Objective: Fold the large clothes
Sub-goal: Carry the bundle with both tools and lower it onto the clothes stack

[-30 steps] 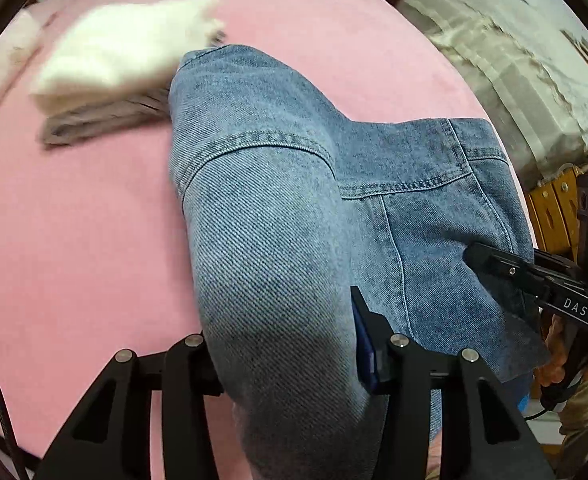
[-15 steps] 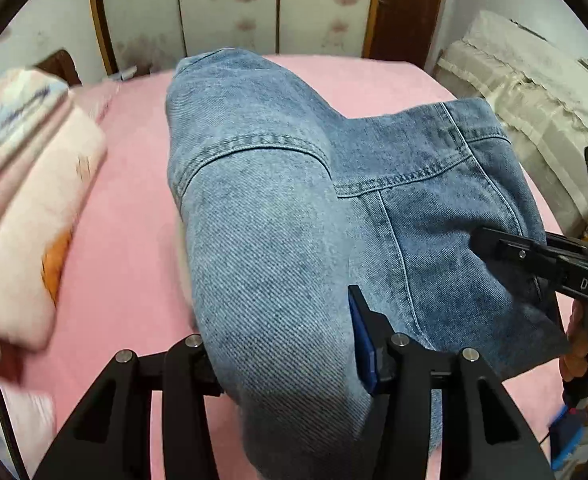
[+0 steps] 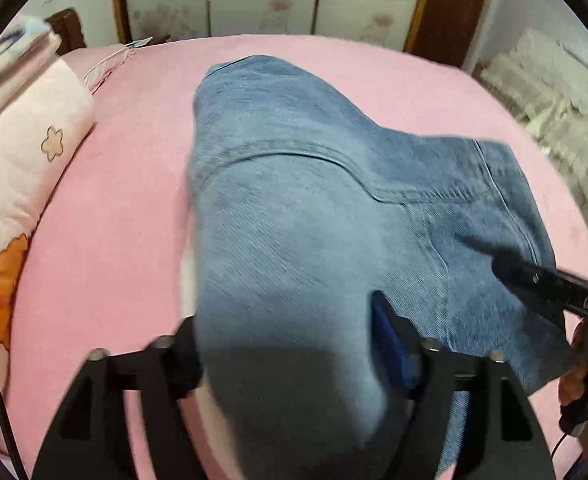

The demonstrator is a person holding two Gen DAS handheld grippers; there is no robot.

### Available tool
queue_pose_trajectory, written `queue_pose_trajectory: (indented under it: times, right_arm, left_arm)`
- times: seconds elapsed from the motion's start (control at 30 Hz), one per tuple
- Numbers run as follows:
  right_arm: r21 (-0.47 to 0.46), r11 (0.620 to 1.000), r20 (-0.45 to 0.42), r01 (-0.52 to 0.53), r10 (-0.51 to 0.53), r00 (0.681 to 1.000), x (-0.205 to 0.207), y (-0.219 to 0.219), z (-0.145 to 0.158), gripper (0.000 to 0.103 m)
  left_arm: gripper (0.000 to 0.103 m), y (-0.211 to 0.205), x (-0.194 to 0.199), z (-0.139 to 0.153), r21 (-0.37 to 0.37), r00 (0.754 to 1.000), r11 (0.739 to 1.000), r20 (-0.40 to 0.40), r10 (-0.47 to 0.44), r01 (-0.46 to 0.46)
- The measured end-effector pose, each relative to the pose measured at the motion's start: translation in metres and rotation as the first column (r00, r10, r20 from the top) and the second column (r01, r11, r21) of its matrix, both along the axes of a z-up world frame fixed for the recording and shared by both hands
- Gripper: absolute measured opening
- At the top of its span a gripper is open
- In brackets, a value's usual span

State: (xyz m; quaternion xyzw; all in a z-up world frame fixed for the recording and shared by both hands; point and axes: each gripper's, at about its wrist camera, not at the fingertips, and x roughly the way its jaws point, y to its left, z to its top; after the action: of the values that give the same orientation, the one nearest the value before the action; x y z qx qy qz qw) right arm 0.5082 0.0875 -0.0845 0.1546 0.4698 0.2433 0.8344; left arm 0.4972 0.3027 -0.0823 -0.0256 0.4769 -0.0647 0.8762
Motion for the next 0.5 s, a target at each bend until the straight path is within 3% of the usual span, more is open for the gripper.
queue_pose_trajectory:
  times: [0.1,0.27,0.37,0.43,0.5]
  right_arm:
    - [-0.054,0.998,-0.005,-0.026,0.025,1.0,-0.003,-0.004,0.005,0.04]
    - [-0.162,0.987,0.074,-0.002,0.014,0.997,-0.025,-0.009,0.041,0.041]
    - [-0.166,0.986,0.171,0.025,0.004,0.985,-0.052,-0.025,0.066,0.041]
    - [-0.165,0.986,0.217,0.034,0.003,0.976,-0.061,-0.024,0.077,0.041]
    - [-0.161,0.987,0.236,0.028,0.01,0.972,-0.066,-0.019,0.08,0.041]
  left_arm:
    - [0.085,-0.004,-0.008,0.003,0.051,1.0,0.999,0.016,0.002,-0.003]
    - [0.085,-0.019,-0.037,0.033,0.16,0.997,0.987,0.082,0.005,-0.019]
    - [0.084,-0.019,-0.059,0.061,0.137,0.988,0.99,0.154,0.023,-0.044]
    - [0.078,-0.019,-0.072,0.079,0.093,0.977,0.993,0.206,0.051,-0.071]
    - [0.061,-0.019,-0.071,0.088,0.068,0.974,0.995,0.22,0.063,-0.08]
